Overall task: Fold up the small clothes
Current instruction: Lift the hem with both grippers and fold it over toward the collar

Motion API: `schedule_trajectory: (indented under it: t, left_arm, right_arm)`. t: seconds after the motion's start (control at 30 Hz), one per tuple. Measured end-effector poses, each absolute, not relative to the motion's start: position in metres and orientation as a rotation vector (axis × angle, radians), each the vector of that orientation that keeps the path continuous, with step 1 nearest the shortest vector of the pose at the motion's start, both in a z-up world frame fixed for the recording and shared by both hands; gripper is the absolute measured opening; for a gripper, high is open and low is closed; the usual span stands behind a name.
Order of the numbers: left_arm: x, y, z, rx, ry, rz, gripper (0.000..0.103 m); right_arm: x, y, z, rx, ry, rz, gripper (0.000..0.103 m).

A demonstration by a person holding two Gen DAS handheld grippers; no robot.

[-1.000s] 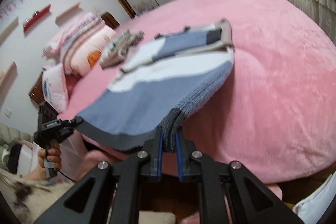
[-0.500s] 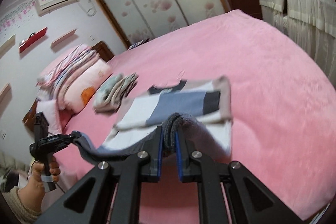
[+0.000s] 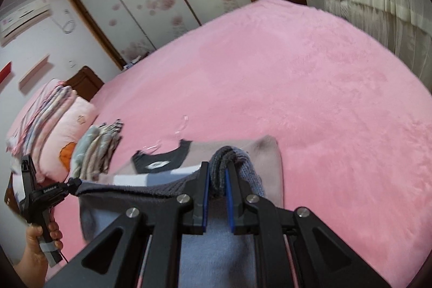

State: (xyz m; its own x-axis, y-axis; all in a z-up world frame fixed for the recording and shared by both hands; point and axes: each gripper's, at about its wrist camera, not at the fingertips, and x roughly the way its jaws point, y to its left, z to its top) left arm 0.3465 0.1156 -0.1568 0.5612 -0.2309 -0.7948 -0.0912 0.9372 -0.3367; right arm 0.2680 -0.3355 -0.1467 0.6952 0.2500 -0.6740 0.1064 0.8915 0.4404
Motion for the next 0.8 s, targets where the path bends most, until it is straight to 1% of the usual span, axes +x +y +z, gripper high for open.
schedule_trajectory:
  t: [0.13, 0.33, 0.6, 0.73, 0.8]
  left_arm:
    - [0.379, 0.113, -0.182, -0.369, 1.019, -0.061, 0.009]
    - [0.409, 0.107, -0.214, -0.376, 1.075, -0.037, 0.009]
    - [0.427, 0.102, -0.226, -0.37, 1.089, -0.032, 0.009]
    - [0.423, 0.107, -0.223, -0.43, 1.055, -0.024, 0.009]
    - [0.415, 0.111, -0.217, -0.464, 1.006, -0.026, 0.009]
  right_arm:
    - [0.302, -0.337, -0.172, 0.479, 0.85, 0.066, 0.01]
    - [0.329, -0.342, -0.199, 0.486, 0.895, 0.036, 0.01]
    - [0.351, -0.34, -0.21, 0.462, 0.919, -0.006, 0.01]
    - [0.354, -0.342, -0.208, 0.485, 0.902, -0.024, 0.01]
    - [0.351, -0.344, -0.205, 0.504, 0.879, -0.026, 0.01]
